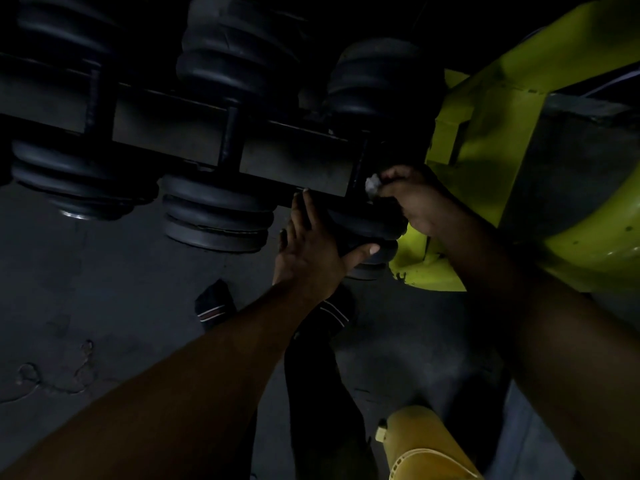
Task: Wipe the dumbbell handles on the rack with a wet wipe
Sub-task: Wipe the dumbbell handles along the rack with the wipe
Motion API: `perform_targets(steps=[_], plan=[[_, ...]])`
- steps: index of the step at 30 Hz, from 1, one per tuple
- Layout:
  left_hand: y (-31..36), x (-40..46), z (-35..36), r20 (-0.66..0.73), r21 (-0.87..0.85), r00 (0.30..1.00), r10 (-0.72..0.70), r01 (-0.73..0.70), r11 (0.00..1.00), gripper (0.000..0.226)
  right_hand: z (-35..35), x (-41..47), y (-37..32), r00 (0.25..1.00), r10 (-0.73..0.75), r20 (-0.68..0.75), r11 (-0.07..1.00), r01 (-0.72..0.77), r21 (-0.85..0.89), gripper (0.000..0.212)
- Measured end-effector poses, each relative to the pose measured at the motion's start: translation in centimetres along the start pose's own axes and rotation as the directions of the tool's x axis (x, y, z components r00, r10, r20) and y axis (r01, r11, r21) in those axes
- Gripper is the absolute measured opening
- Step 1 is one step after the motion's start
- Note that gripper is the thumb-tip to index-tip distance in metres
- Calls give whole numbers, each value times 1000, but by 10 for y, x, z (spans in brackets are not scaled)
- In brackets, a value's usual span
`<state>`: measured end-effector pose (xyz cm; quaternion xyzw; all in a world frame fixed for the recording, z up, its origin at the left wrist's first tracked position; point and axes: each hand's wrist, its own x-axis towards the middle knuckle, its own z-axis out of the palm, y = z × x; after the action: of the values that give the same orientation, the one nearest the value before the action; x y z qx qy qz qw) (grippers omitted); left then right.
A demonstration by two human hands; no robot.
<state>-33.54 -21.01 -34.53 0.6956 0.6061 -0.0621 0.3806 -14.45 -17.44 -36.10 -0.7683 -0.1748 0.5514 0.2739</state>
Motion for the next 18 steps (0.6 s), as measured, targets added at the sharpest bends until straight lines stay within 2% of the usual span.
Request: perform_targets(steps=[3, 5, 7, 8, 12, 15, 16, 18], plan=[[1, 0, -1, 3, 28, 1000, -3, 3, 1000, 142, 5, 5, -9, 999, -31, -38, 933, 43, 358, 22], [1, 0, -2, -4, 35, 1000, 6, -6, 999, 142, 10, 9, -11, 990, -70, -119, 915, 112, 387, 25], [2, -1, -3, 4, 34, 1000, 2, -3, 999, 142, 15, 9, -7, 975, -138, -175, 953, 178, 244, 27], [3, -2, -3, 7, 35, 1000, 1, -1, 999, 141, 17, 6, -6, 970, -190, -152, 966, 213, 148, 27], [3, -2, -5, 8, 20, 1000, 2, -2, 1000, 141, 22, -2, 5, 938, -335, 87, 918, 346, -196, 9], [3, -1, -5, 15, 30, 1000, 2, -2, 1000, 141, 19, -3, 3, 924, -367, 107, 885, 382, -267, 7], [3, -1, -5, 14, 33, 1000, 2, -3, 999, 141, 19, -2, 0, 932, -354, 82, 893, 362, -266, 5], [2, 0, -5, 15, 26, 1000, -3, 3, 1000, 141, 18, 1, -6, 950, -312, -17, 930, 302, -209, 18]])
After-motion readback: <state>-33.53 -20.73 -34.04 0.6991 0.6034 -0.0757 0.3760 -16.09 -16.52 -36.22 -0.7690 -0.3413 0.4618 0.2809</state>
